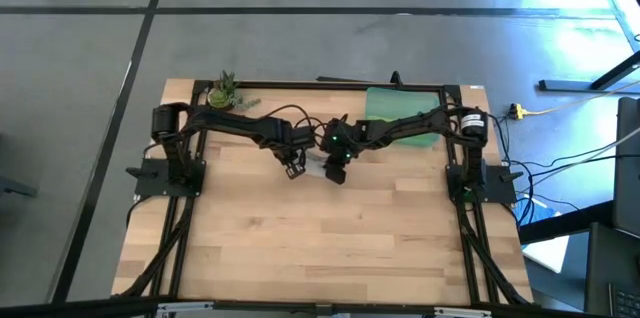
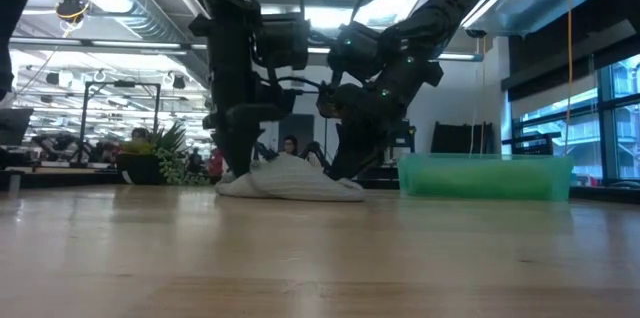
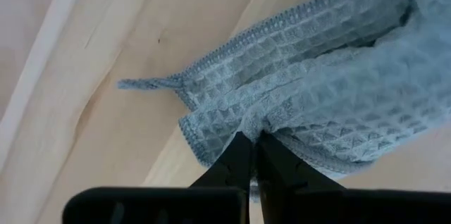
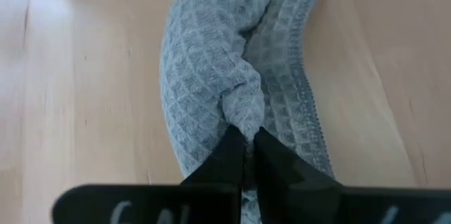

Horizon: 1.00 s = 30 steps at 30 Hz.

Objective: Roll microfiber towels into tight, uniform cylinder then place into a basket
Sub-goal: Roll the gray kitchen towel

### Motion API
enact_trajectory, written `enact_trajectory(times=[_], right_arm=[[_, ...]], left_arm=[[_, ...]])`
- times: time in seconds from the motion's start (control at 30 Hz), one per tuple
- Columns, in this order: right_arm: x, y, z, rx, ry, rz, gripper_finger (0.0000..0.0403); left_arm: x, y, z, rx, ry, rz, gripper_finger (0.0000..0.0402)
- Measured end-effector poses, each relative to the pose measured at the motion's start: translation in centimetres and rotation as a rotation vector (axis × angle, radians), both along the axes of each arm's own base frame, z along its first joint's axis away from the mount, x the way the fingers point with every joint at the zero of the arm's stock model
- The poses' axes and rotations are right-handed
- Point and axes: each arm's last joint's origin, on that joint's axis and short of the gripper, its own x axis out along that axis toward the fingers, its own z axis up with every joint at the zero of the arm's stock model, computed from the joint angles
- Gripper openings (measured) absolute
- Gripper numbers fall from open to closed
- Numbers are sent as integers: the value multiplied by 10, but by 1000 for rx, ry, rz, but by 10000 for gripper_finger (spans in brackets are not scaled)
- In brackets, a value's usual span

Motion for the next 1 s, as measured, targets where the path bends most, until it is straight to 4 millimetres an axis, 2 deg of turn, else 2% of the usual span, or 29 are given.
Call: enact_trajectory(times=[0.17,0.5,1.0], right_arm=[[-4,0,2,6,44,-64,17],[-11,-1,9,-62,118,-192,17],[-13,5,9,-86,161,-240,17]], left_arm=[[1,0,-8,1,37,0,3],[3,-10,-10,16,51,-31,3],[4,-20,-11,33,57,-89,3]])
